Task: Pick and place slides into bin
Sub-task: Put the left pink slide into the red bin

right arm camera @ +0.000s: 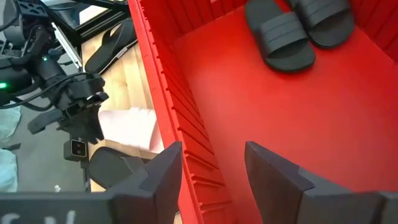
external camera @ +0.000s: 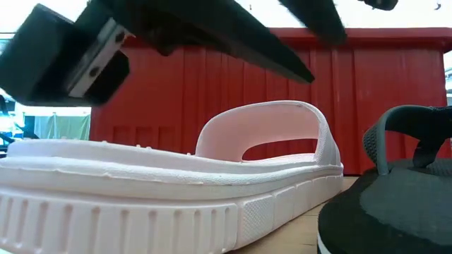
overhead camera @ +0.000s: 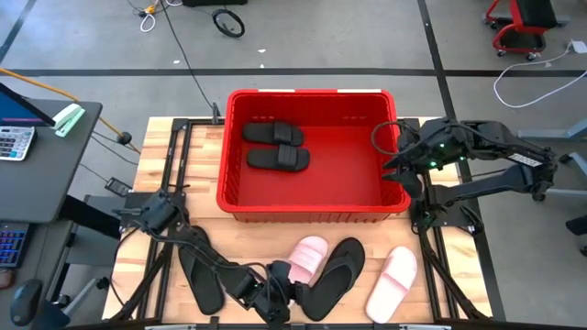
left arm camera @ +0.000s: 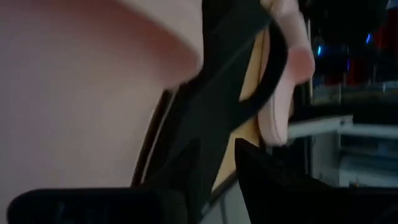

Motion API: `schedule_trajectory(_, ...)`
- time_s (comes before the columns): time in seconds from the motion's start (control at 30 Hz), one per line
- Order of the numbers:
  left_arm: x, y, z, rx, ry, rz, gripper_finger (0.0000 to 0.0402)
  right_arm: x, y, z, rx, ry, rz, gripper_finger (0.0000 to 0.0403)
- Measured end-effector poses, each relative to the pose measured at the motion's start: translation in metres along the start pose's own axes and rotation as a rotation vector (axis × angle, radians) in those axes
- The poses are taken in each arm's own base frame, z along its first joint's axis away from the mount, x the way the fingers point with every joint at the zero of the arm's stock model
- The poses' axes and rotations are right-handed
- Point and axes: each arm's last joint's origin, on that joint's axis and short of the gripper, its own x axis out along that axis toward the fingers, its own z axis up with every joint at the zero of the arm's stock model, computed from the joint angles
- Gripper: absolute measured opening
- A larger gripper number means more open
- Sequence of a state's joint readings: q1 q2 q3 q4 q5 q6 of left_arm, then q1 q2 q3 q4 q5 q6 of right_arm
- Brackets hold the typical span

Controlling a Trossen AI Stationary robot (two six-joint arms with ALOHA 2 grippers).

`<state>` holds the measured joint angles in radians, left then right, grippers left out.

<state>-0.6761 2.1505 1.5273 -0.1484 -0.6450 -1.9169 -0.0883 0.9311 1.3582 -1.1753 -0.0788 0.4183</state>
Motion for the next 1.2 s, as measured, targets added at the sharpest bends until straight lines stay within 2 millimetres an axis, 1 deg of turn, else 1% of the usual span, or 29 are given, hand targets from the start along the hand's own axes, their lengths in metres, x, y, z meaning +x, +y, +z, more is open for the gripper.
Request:
schedule_trajectory(0.13, 0.009, 0.0, 0.01, -0.036, -0.088, -0.007, 0.0098, 0.003, 0.0, 0.001, 0.0, 0.007, -0.005, 0.0181)
schedule_trajectory(0.33, 0.025, -0.006, 0.035, -0.055, -0.154, 0.015, 0.0089, 0.003, 0.0, 0.001, -0.003, 0.011, -0.007, 0.0181)
schedule_trajectory(0.43, 0.031, -0.007, 0.045, -0.071, -0.136, 0.039, 0.0085, 0.003, 0.0, 0.001, -0.028, 0.015, -0.009, 0.0181)
schedule_trajectory(0.53, 0.035, -0.009, 0.049, -0.081, -0.105, 0.049, 0.0084, 0.003, 0.0, 0.001, -0.049, 0.018, -0.009, 0.0181)
schedule_trajectory(0.63, 0.031, -0.013, 0.044, -0.064, -0.087, 0.034, 0.0086, 0.003, 0.0, 0.001, -0.061, 0.018, -0.009, 0.0181)
schedule_trajectory(0.8, 0.021, -0.02, 0.03, -0.045, -0.05, 0.006, 0.0085, 0.003, 0.0, 0.001, -0.117, 0.018, -0.009, 0.0181)
schedule_trajectory(0.9, 0.015, -0.022, 0.021, -0.07, -0.028, -0.01, 0.0082, 0.003, 0.0, 0.001, -0.131, 0.018, -0.009, 0.0181)
schedule_trajectory(1.07, 0.007, -0.011, 0.012, -0.1, -0.037, 0.047, 0.0078, 0.003, 0.0, 0.001, -0.132, 0.018, -0.009, 0.0181)
schedule_trajectory(1.2, 0.002, -0.002, 0.01, -0.113, -0.055, 0.106, 0.0077, 0.003, 0.0, 0.001, -0.14, 0.018, -0.009, 0.0181)
